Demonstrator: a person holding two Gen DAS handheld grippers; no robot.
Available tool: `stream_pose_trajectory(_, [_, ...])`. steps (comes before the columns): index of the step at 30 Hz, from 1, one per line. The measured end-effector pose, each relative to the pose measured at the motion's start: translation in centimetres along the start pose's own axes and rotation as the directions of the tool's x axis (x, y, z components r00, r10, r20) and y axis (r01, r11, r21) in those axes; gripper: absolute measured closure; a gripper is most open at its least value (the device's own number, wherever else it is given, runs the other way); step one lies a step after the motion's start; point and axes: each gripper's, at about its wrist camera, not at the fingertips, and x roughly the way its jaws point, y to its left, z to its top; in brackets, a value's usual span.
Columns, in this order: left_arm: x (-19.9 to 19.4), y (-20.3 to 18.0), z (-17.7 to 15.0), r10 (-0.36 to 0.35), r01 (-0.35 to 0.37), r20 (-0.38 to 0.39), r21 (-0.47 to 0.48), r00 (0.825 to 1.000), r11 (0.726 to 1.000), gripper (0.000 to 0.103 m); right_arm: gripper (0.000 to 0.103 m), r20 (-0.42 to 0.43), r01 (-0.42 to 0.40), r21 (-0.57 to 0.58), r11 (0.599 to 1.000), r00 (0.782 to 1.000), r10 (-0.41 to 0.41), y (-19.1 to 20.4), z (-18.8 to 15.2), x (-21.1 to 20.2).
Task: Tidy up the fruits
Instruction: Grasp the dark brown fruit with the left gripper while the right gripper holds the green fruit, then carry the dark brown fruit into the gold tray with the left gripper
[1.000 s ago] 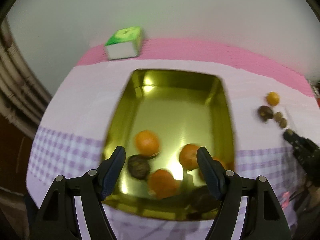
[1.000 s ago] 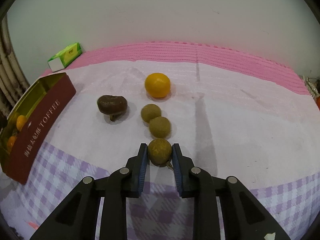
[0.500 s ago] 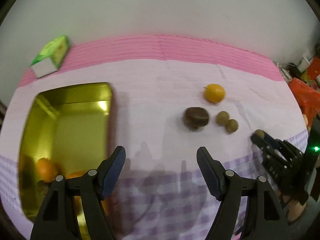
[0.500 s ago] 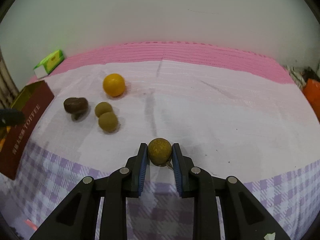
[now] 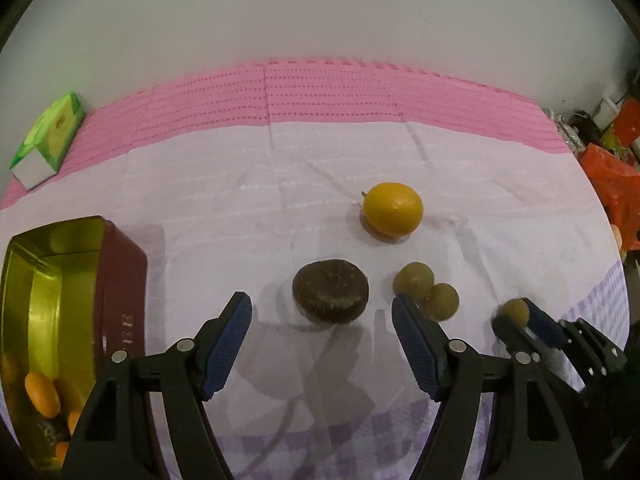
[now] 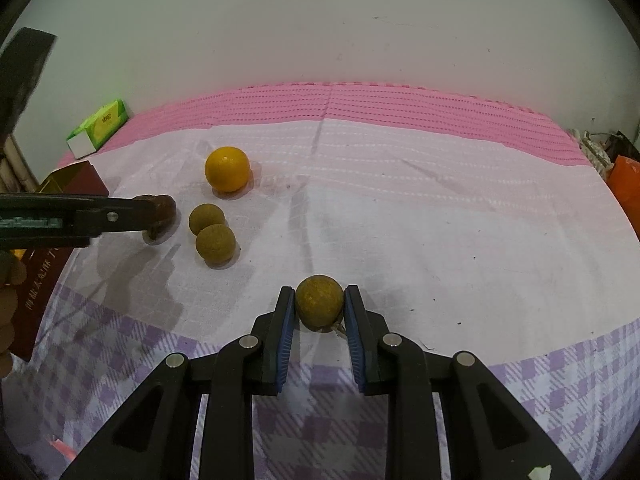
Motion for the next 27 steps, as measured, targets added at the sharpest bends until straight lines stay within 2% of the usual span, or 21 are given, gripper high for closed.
stream_pose_trajectory(7, [1.6,0.5,0.6,-0.018,0.017,-0.033,-0.04,0.999,0.999,0.047,0.079,0.0,-0.007,0.005,1.0,1.0,0.007,-0.2,0.0,0.0])
stream_pose_trajectory(10, [2.0,0.4,0.6,-0.032,0.03,-0.043,-0.053,0.999,0.998,0.059,0.079,0.001,-0.008,0.005,1.0,1.0,0.008,-0.2,0.0,0.1])
stream_pose_trajectory(19, [0.5,1.0,-0.3,-0.006,0.003,-0.035,-0.073,0.999,0.997,0.059,0.079,0.001,-0.007,0.004,1.0,1.0,0.007,-0.2,-0.1,0.1])
stream_pose_trajectory(27, [-4.1,2.9,-2.1,0.022,-0.021,0.008,-0.101,1.0,0.995,0.059,0.079,-0.001,0.009,-0.01,1.0,1.0,-0.009,0.0,-0.1,0.2])
